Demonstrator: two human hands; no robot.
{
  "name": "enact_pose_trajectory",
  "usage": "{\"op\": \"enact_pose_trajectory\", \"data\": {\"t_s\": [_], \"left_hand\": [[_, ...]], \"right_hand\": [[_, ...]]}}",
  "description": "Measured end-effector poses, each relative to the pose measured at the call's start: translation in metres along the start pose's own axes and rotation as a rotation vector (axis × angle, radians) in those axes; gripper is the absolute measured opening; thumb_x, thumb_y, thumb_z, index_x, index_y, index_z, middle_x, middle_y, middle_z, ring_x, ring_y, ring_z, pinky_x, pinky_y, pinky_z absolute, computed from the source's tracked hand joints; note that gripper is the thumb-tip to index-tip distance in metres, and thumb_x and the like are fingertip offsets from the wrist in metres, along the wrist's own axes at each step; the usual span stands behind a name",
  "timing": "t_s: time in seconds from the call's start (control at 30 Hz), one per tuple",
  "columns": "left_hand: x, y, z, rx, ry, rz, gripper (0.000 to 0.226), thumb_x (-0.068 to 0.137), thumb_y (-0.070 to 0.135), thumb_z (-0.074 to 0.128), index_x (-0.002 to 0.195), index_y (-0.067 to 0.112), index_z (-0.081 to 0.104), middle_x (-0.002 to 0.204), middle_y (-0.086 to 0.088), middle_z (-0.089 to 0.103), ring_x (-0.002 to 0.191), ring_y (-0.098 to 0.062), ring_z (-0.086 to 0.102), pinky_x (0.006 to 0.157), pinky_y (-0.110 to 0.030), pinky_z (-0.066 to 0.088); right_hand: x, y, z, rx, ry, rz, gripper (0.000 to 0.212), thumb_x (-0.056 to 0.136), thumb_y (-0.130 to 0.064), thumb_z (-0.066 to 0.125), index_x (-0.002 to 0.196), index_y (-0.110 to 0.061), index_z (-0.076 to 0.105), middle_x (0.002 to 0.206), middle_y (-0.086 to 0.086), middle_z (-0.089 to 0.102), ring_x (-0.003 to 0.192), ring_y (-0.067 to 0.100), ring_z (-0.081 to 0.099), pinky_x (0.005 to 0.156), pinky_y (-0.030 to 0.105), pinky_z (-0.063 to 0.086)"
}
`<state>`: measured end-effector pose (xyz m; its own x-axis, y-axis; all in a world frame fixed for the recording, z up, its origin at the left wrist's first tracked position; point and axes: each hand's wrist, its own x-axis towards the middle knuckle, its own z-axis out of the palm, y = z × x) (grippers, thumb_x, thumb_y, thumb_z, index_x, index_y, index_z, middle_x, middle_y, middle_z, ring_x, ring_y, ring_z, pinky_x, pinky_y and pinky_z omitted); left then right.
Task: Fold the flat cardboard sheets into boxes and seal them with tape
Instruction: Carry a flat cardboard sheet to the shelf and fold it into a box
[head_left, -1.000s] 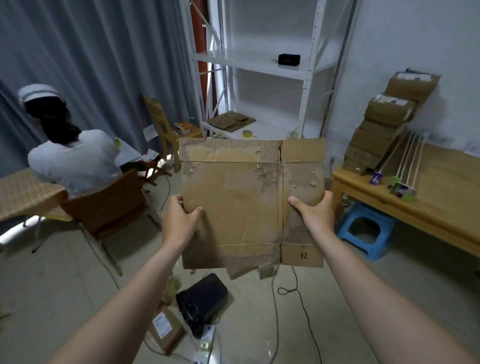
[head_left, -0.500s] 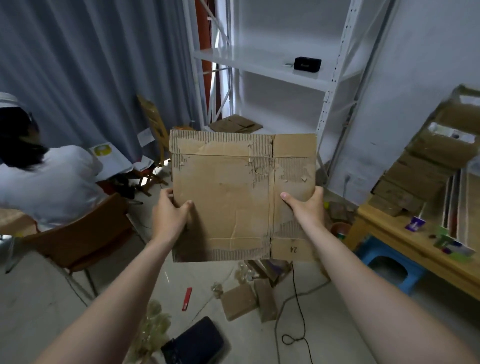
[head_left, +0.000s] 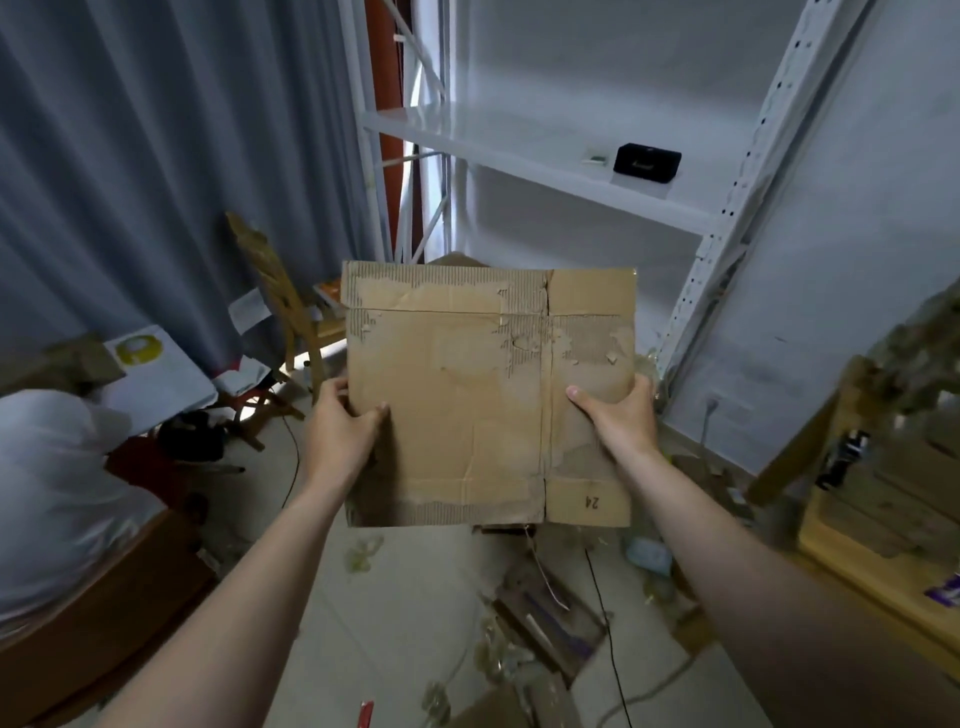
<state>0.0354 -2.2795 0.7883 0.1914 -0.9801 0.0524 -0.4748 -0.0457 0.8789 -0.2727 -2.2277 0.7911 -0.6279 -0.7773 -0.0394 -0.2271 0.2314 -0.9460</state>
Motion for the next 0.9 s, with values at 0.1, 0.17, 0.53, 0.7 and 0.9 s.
{"op": "enact_pose_trajectory", "data": {"t_s": [0.1,0.17,0.53,0.7,0.9], "left_hand": [[0.047,0.010,0.001,0.009,0.000,0.002,0.051,0.090,0.028,0.074,0.134,0.018,0.052,0.127,-0.004,0.065,0.102,-0.021,0.062,0.079,-0.034,0.049],[0.074,0.013,0.001,0.009,0.002,0.006,0.051,0.089,0.030,0.075,0.134,0.019,0.052,0.127,-0.003,0.065,0.103,-0.019,0.062,0.080,-0.034,0.050],[0.267,-0.027,0.014,0.059,0.030,0.047,0.053,0.087,0.033,0.077,0.132,0.020,0.051,0.126,-0.001,0.063,0.113,-0.024,0.062,0.090,-0.046,0.057],[0.417,-0.049,0.029,0.114,0.008,0.028,0.055,0.088,0.033,0.075,0.134,0.019,0.048,0.122,-0.002,0.062,0.108,-0.024,0.062,0.083,-0.043,0.058],[0.550,-0.043,0.032,0.166,-0.075,-0.012,0.058,0.088,0.030,0.075,0.136,0.014,0.047,0.122,-0.006,0.064,0.113,-0.029,0.062,0.095,-0.048,0.053]], "right_hand": [[0.034,-0.018,0.026,0.014,-0.002,-0.011,0.072,0.077,-0.035,0.087,0.130,-0.015,0.042,0.113,-0.005,0.055,0.104,0.018,0.057,0.086,0.035,0.049],[0.052,-0.031,0.041,0.012,0.009,-0.007,0.070,0.078,-0.035,0.086,0.128,-0.015,0.041,0.111,-0.006,0.054,0.101,0.016,0.055,0.083,0.034,0.046],[0.174,-0.055,0.196,0.050,-0.012,-0.001,0.066,0.081,-0.037,0.083,0.127,-0.018,0.040,0.116,-0.004,0.056,0.102,0.018,0.057,0.083,0.034,0.048],[0.269,-0.059,0.320,0.037,-0.021,0.024,0.064,0.079,-0.035,0.080,0.127,-0.012,0.045,0.113,0.001,0.056,0.102,0.024,0.061,0.080,0.036,0.048],[0.340,-0.088,0.407,-0.059,0.022,0.000,0.054,0.087,-0.025,0.077,0.124,-0.011,0.040,0.104,-0.002,0.052,0.098,0.023,0.059,0.077,0.032,0.048]]}}
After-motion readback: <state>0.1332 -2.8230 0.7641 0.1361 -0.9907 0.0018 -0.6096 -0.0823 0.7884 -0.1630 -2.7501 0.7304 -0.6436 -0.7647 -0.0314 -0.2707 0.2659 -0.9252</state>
